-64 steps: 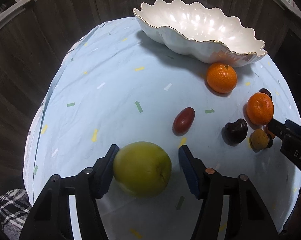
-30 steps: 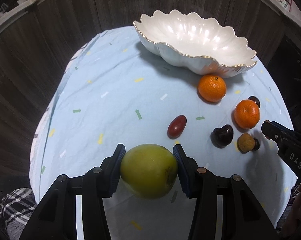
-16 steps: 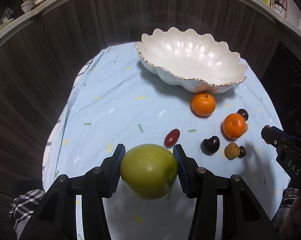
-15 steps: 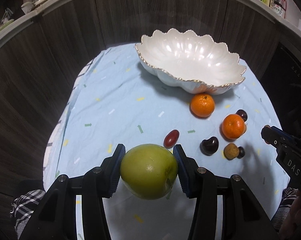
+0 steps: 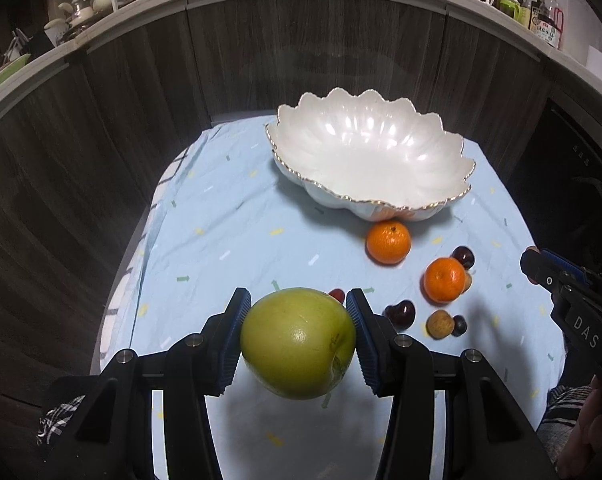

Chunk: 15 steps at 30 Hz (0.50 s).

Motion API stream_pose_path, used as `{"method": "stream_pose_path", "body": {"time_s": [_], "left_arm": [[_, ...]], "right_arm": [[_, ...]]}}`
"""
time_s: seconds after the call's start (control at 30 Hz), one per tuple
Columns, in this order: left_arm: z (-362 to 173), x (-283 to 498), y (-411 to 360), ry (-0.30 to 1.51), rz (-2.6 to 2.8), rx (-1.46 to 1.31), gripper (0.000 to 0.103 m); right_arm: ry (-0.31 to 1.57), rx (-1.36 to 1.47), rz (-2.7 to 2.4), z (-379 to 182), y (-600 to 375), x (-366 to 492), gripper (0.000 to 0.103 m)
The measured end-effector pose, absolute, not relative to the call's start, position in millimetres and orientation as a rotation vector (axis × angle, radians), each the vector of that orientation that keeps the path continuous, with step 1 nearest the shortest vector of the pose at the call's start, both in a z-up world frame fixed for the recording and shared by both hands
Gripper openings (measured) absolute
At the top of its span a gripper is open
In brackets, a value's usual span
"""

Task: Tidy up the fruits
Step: 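Carry the apple in the left gripper and the date in the right gripper over the bowl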

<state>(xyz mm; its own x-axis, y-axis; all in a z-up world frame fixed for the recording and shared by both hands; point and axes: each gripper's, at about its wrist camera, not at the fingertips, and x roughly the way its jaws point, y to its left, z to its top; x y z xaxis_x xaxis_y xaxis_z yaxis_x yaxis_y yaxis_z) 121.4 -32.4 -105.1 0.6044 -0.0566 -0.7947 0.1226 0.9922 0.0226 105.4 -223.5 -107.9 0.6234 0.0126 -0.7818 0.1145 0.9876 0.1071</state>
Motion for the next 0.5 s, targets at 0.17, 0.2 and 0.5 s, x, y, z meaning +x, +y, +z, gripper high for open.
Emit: {"method": "stream_pose_path", "body": {"time_s": [0.17, 0.2, 0.5], "left_arm": [[-95, 129, -34, 0.901, -0.111, 0.071, 0.049], [-93, 131, -35, 0.896, -0.111, 0.071, 0.049], [-82, 154, -40, 0.874, -0.121, 0.070, 0.049]], "right_arm": [[0.868, 0.145, -0.056, -96, -225, 113, 0.019], [0.863, 0.143, -0.056, -95, -226, 115, 0.019], [0.819, 0.130, -0.059, -83, -232, 137, 0.019]]}}
